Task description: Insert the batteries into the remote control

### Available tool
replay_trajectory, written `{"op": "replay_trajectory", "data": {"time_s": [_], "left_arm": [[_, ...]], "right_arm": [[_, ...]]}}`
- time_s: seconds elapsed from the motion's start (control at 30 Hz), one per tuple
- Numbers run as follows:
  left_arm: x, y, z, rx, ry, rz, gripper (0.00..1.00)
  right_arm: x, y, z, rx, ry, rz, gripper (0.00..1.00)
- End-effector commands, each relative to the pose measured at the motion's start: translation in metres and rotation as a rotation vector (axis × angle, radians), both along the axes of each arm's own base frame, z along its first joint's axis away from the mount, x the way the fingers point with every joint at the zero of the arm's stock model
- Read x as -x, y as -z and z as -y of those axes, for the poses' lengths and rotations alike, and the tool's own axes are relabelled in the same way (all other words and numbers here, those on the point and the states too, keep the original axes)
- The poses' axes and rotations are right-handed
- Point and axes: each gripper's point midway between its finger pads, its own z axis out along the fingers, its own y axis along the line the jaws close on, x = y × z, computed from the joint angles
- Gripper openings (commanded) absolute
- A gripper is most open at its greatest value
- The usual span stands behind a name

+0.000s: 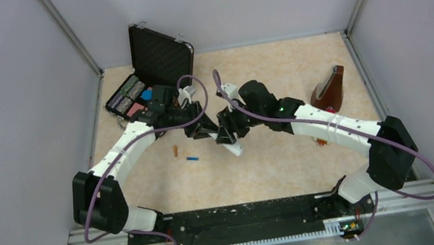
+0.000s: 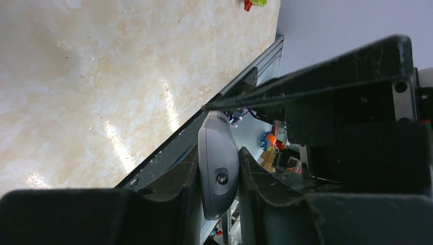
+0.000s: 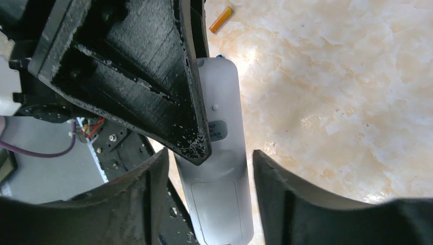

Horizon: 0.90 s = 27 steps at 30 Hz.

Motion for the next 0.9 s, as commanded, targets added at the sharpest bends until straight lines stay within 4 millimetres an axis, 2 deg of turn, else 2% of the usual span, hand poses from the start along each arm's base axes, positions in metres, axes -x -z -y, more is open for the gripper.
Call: {"op": "replay_trajectory", "data": {"time_s": [0.0,0.07,0.13,0.3,0.37,0.47,0.5,0.6,0.7,0.87], "left_arm": [[-0.015,-0.024,0.002,0.016,-0.008,0.136,0.0],[-0.022,-0.031,0.001,0.019,-0.032,0.197,0.0],[-0.029,-0.037,0.001,0.029,-0.06,0.253,0.0],[-0.044,-0.048,-0.007,0.015,-0.138,0.424,0.0],[-0.049,-0.053,-0.013,0.004,-0.181,0.5,0.0],[-0.055,-0.064,-0.021,0.004,-0.255,0.59,0.0],[-0.056,-0.069,-0.023,0.013,-0.281,0.616,0.0],[-0.054,-0.079,-0.029,0.045,-0.339,0.667,0.0],[-0.051,-0.1,-0.032,0.106,-0.378,0.745,0.0],[-0.046,-0.108,-0.034,0.14,-0.397,0.772,0.0]], "right_arm": [[0.006,-0.017,0.002,-0.036,0.014,0.029,0.7],[0.008,-0.019,0.012,-0.057,0.068,0.026,0.8],[0.011,-0.027,0.021,-0.088,0.114,0.029,0.86],[0.006,-0.046,0.041,-0.164,0.266,-0.016,0.88],[-0.001,-0.056,0.051,-0.218,0.358,-0.059,0.85],[-0.018,-0.064,0.067,-0.312,0.543,-0.163,0.73],[-0.021,-0.072,0.069,-0.363,0.567,-0.178,0.69],[-0.026,-0.098,0.065,-0.46,0.591,-0.202,0.63],[-0.03,-0.101,0.06,-0.438,0.619,-0.259,0.57],[-0.033,-0.107,0.051,-0.488,0.631,-0.332,0.47]]}}
